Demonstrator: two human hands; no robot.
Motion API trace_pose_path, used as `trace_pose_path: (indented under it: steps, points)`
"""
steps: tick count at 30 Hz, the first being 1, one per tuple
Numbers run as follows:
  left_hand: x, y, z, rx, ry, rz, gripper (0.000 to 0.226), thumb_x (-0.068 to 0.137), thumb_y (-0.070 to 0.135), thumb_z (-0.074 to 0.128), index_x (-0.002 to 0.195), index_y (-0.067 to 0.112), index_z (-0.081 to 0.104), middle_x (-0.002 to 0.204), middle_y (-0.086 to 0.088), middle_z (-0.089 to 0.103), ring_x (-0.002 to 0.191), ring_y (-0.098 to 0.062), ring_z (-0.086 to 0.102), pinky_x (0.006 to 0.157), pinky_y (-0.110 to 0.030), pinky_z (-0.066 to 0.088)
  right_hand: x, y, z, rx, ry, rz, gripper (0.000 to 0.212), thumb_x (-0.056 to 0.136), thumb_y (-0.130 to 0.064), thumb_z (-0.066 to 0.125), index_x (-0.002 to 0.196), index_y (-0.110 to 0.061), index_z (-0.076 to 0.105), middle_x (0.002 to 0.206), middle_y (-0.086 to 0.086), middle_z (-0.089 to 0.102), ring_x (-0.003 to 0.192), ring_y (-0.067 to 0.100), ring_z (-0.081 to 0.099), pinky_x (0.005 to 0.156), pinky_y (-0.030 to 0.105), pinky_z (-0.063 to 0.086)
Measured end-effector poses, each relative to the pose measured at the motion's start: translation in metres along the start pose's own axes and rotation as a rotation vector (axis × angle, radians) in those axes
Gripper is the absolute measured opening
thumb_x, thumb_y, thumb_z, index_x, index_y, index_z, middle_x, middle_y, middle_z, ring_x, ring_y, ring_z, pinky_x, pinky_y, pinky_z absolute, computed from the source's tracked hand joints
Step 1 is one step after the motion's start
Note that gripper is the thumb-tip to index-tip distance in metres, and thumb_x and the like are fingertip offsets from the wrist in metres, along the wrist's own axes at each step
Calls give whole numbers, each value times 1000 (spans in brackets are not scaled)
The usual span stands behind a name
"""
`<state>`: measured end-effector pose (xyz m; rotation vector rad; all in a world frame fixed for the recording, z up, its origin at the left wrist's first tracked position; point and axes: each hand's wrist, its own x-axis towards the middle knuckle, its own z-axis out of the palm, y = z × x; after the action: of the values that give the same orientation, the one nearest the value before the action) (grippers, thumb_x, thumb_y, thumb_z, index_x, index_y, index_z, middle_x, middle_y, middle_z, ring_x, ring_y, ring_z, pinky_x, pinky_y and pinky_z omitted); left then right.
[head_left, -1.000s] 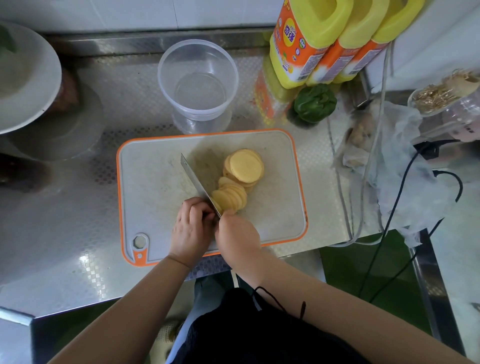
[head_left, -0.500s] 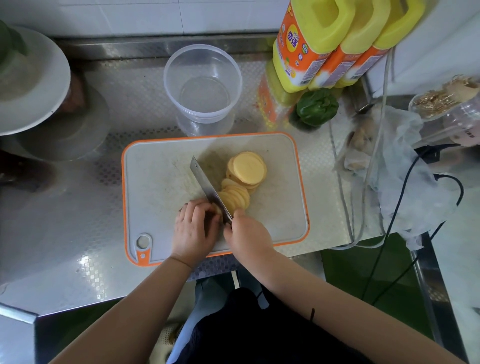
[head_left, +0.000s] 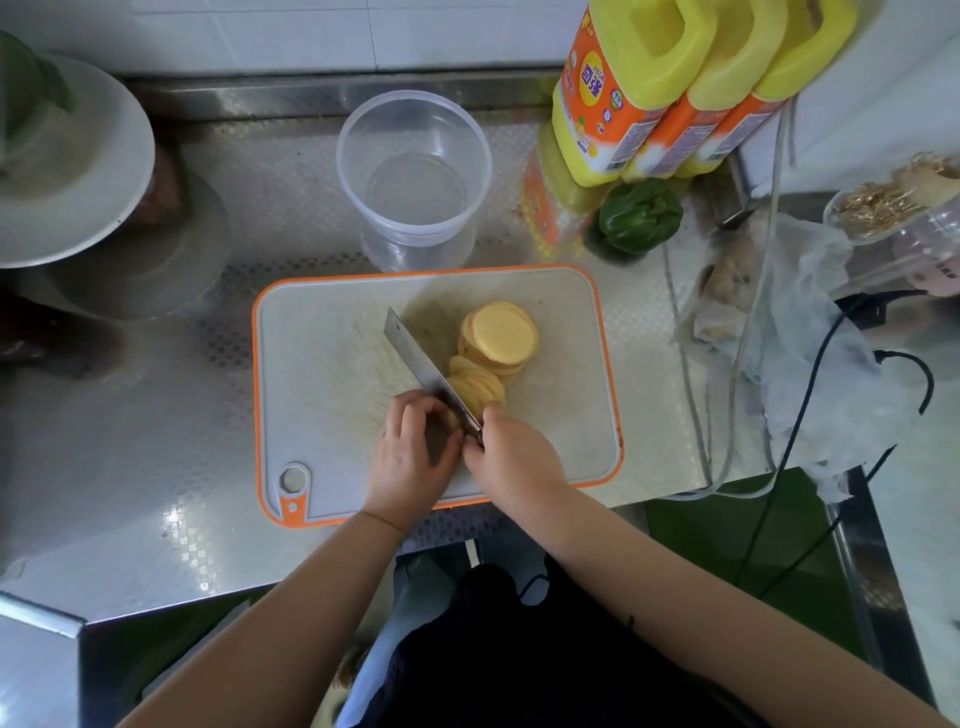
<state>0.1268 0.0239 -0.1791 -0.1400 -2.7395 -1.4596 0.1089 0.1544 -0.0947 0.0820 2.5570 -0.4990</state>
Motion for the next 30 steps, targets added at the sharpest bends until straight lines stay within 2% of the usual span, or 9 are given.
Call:
trace_pose_path:
  steps: [5,8,11,13,17,20,23,25,30]
  points:
    - [-1,3,2,-14,15,-58,31,83,33,60,106,14,50,111,-3,50,100,-15,50,82,-25,45,-9,6,-9,41,24,8,21,95,-32,48,88,-15,39,75,0,54,76,25,60,60,30,41]
    - [-1,9,2,-18,30,-101,32,83,28,65,107,20,46,110,2,47,100,-14,49,82,-24,44,-11,10,-14,71,10,-8,17,95,-29,48,92,-13,43,75,1,56,74,25,59,60,30,40]
    - [-3,11,3,1,30,-126,36,83,8,75,109,11,49,110,1,47,99,-14,49,81,-32,47,-12,11,-18,92,10,-54,15,94,-25,48,102,-13,47,76,3,58,72,26,57,60,33,43]
    - [-4,12,3,18,31,-105,39,82,3,75,109,10,49,110,1,46,98,-15,48,81,-30,46,-13,12,-19,104,-2,-72,14,93,-24,47,102,-14,46,75,5,59,70,26,56,60,34,43]
    - [-5,15,3,42,44,-93,35,82,3,74,108,4,51,109,-7,49,97,-16,48,79,-26,44,-14,12,-23,138,-54,-58,16,92,-24,45,83,-12,46,68,5,52,68,27,54,57,34,39]
    - [-4,16,4,23,51,-123,31,85,16,67,109,3,53,111,-5,50,99,-15,48,82,-26,43,-17,13,-35,226,-55,-26,31,91,-24,47,64,-21,34,60,-1,42,60,21,44,51,29,29]
    - [-4,19,5,-4,52,-151,34,88,28,62,115,12,50,116,-1,48,105,-15,49,87,-25,42,-19,18,-47,257,-2,10,36,92,-25,48,61,-18,31,56,-1,38,52,15,37,49,31,25]
    - [-5,20,5,-4,55,-131,38,88,36,58,121,18,49,122,-1,47,113,-17,49,92,-22,41,-20,24,-53,282,35,19,33,92,-26,48,63,-15,36,56,0,41,52,17,40,50,32,27]
    - [0,26,7,133,-22,-143,72,82,21,78,138,35,36,135,-5,41,115,-27,50,86,-40,50,-21,40,-60,349,155,57,35,91,-24,50,62,-23,30,54,-3,41,52,19,41,51,33,29]
